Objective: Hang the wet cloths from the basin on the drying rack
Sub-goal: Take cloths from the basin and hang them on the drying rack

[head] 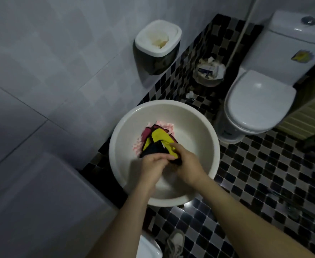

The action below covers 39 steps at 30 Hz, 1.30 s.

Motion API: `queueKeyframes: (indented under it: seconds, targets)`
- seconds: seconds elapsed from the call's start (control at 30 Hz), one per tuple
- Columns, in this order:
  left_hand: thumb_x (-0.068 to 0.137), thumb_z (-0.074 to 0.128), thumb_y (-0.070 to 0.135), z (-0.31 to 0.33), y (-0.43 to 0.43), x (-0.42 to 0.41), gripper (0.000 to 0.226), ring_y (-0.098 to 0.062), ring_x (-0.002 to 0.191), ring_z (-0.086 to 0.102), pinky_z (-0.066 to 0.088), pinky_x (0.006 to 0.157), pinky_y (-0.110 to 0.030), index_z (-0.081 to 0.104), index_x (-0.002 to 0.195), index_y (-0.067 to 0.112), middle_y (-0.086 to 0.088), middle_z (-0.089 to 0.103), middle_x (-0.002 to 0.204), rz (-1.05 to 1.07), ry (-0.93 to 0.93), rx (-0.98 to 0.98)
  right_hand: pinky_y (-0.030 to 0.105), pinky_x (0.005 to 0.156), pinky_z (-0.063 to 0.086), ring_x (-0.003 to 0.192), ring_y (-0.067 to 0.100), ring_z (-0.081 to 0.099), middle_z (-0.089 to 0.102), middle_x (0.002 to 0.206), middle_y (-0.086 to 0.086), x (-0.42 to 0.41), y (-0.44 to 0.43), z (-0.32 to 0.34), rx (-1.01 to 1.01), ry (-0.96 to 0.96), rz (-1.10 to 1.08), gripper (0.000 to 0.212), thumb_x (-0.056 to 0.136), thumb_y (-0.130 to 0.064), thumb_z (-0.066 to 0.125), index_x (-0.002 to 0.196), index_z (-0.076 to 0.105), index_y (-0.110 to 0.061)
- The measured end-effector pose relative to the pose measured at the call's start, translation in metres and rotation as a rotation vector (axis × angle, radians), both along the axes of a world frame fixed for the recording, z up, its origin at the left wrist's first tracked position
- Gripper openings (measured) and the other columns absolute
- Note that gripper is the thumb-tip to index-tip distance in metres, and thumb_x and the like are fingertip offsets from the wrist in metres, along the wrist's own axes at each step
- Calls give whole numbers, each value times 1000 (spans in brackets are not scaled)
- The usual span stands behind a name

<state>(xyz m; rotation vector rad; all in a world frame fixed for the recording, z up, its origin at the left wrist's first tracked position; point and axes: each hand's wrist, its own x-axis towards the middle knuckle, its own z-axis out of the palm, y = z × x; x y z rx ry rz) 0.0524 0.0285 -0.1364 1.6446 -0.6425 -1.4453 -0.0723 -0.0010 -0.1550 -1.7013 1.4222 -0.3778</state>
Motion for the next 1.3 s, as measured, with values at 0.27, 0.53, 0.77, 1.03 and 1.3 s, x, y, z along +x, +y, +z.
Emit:
queueKeyframes:
  seconds: [0.27, 0.53, 0.77, 1.03, 1.3]
  targets:
    - [85, 65, 17, -26, -12, 16, 20, -25, 92, 61, 44, 73, -21, 70, 104, 14, -5, 67, 100, -392, -695, 248, 37, 51, 34, 48, 16, 42, 47, 50, 7, -18, -11, 45, -147, -191, -527, 42, 98, -27, 54, 63, 56, -5]
    - [86, 53, 18, -61, -20, 25, 19, -34, 99, 65, 53, 82, -37, 69, 97, 15, -9, 70, 103, -610, -1212, 267, 41, 61, 49, 63, 32, 59, 59, 63, 12, -37, -20, 82, -117, 110, -318, 49, 101, -41, 41, 71, 57, -6]
    - [79, 65, 12, 14, -20, 29, 19, -17, 82, 68, 48, 68, -17, 76, 93, 15, -5, 74, 88, -251, -727, 172, 29, 61, 44, 69, 26, 59, 62, 77, 8, -41, -13, 114, -217, 369, -109, 40, 102, -36, 39, 98, 67, -7]
    - [92, 51, 12, 141, -22, 26, 23, -13, 75, 65, 50, 64, -22, 68, 78, 18, 2, 70, 75, 94, -77, -236, 23, 51, 50, 67, 21, 61, 66, 81, 20, -46, -2, 186, 250, -781, -554, 36, 98, -35, 50, 91, 72, -7]
    - [87, 61, 30, 238, -13, -17, 19, 2, 52, 48, 38, 46, -11, 64, 104, 24, 17, 58, 63, -465, 60, -495, 27, 55, 55, 58, 16, 65, 70, 69, 7, -63, 11, 284, 160, -758, -283, 34, 94, -38, 52, 83, 73, -14]
